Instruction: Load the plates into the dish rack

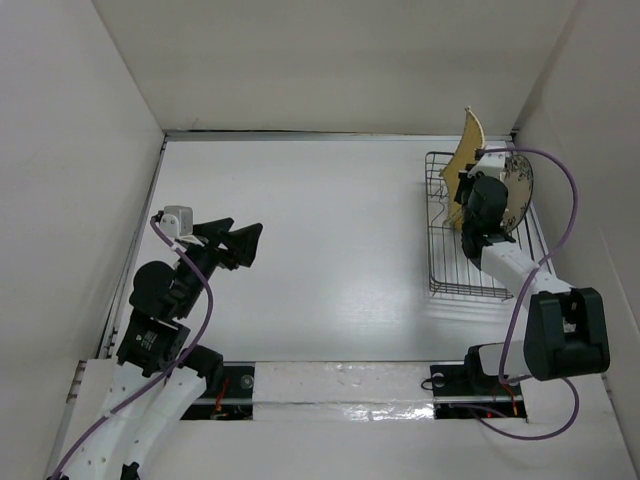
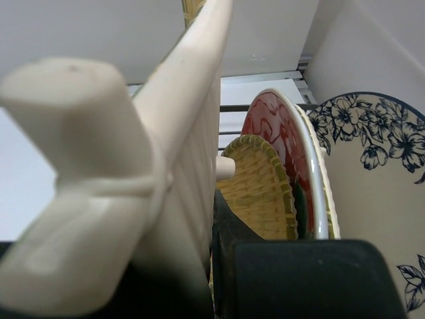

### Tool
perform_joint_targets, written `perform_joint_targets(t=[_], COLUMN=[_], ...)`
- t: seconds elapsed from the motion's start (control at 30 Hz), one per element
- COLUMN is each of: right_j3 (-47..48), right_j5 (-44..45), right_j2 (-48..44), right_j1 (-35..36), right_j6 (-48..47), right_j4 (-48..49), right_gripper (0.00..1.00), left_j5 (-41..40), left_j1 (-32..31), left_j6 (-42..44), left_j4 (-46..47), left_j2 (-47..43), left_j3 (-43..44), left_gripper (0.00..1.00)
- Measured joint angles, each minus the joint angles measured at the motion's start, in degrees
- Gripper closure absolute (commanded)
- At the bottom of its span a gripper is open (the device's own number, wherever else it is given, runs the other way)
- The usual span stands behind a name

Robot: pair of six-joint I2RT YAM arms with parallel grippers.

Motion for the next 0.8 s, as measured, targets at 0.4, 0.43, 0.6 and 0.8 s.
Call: perform_joint_targets(t=[0.4, 0.43, 0.6, 0.8], right_j3=[-1.09, -1.09, -1.09, -1.11], right_j5=[-1.99, -1.79, 0.72, 3.17], right_j2=[7.52, 7.61, 8.2, 8.2], right_j1=[1.55, 1.75, 4.17, 5.07], right_j6=[-1.79, -2.16, -3.37, -2.69], right_j4=[4.46, 4.61, 5.51, 5.64], right_gripper=[1.0, 1.0, 0.82, 0.59], left_j5=[-0.02, -0.02, -0.02, 0.0], left_j1=[0.0, 0.0, 0.0, 0.0], left_j6=[0.0, 0.0, 0.0, 0.0], left_j4=[0.17, 0.2, 0.28, 0.28], left_j2=[0.85, 0.85, 0.85, 0.85], left_j3=[0.0, 0.0, 0.0, 0.0], left_gripper=[0.29, 0.29, 0.29, 0.29])
